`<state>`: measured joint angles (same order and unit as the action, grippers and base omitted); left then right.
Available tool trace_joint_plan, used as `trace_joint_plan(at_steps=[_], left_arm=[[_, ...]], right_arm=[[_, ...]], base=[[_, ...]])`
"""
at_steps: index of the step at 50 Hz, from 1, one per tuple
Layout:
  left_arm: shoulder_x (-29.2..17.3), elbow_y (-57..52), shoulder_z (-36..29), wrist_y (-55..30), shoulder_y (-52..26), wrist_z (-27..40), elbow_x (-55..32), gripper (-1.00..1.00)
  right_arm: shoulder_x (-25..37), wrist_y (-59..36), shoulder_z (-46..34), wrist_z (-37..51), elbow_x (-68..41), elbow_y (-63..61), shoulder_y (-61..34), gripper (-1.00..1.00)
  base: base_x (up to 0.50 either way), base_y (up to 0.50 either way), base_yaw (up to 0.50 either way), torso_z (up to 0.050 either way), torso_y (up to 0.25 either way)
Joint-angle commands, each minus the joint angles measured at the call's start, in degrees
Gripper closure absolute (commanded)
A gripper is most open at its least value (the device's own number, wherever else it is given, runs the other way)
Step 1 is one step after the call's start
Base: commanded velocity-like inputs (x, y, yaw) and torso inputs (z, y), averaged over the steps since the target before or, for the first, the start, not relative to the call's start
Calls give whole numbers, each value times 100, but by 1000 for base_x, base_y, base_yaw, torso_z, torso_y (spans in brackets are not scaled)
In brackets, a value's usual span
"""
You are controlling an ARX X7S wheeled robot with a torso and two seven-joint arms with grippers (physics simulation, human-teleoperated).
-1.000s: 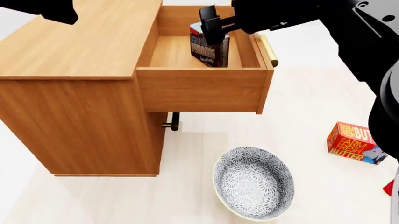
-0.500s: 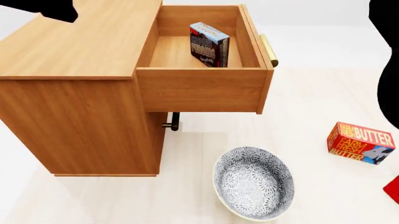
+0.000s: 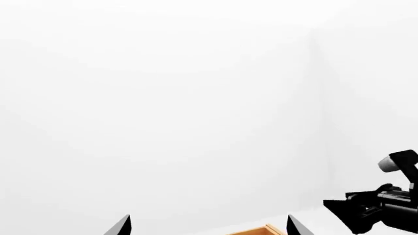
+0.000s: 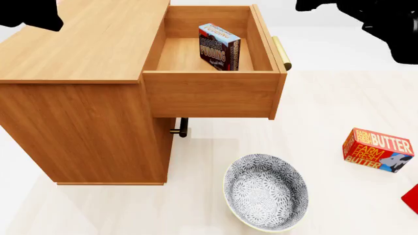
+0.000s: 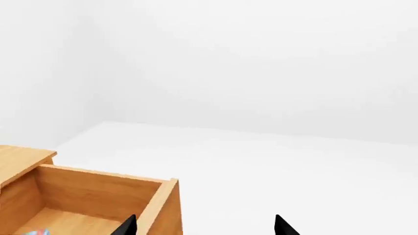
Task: Put the chocolate pudding in the top drawer of the cabinet and close it.
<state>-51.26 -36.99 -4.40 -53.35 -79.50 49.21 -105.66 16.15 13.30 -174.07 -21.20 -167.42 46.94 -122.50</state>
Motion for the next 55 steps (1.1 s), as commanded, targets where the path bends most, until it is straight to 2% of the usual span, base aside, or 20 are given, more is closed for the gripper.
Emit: trace_joint_plan(at_steps=[1,9,17,24,33,41,48,55], left_arm=[[-59,-214,281,167,417,-82,166,-100],[10,-217,356,218,628,-249,405,-100],[-92,-323,349,277,525,34,72,-100],[-128,-383,372,330,538,127,-44,-100],[-48,-310,403,319,700,-114,255,-100],[-114,-355,364,354,566,76,7,-100],[-58,-290,375,340,659,-109,217,-100],[-119,-342,375,371,600,19,52,-100]], right_arm=[[547,1406,-63,440,138,-1273,213,-100],[716,1893,42,515,300,-1526,654,-100],[747,2111,110,549,471,-1581,1051,-100],[763,2164,170,600,580,-1589,1318,-100],[726,2166,301,644,721,-1549,1594,-100],[650,2148,446,613,855,-1590,1657,-100],[540,2119,598,565,947,-1581,1674,-100],[427,2067,741,527,1020,-1535,1707,-100]], base=[[0,0,0,0,0],[0,0,0,0,0],[0,0,0,0,0],[0,0,0,0,0],[0,0,0,0,0],[0,0,0,0,0],[0,0,0,0,0],[0,0,0,0,0]])
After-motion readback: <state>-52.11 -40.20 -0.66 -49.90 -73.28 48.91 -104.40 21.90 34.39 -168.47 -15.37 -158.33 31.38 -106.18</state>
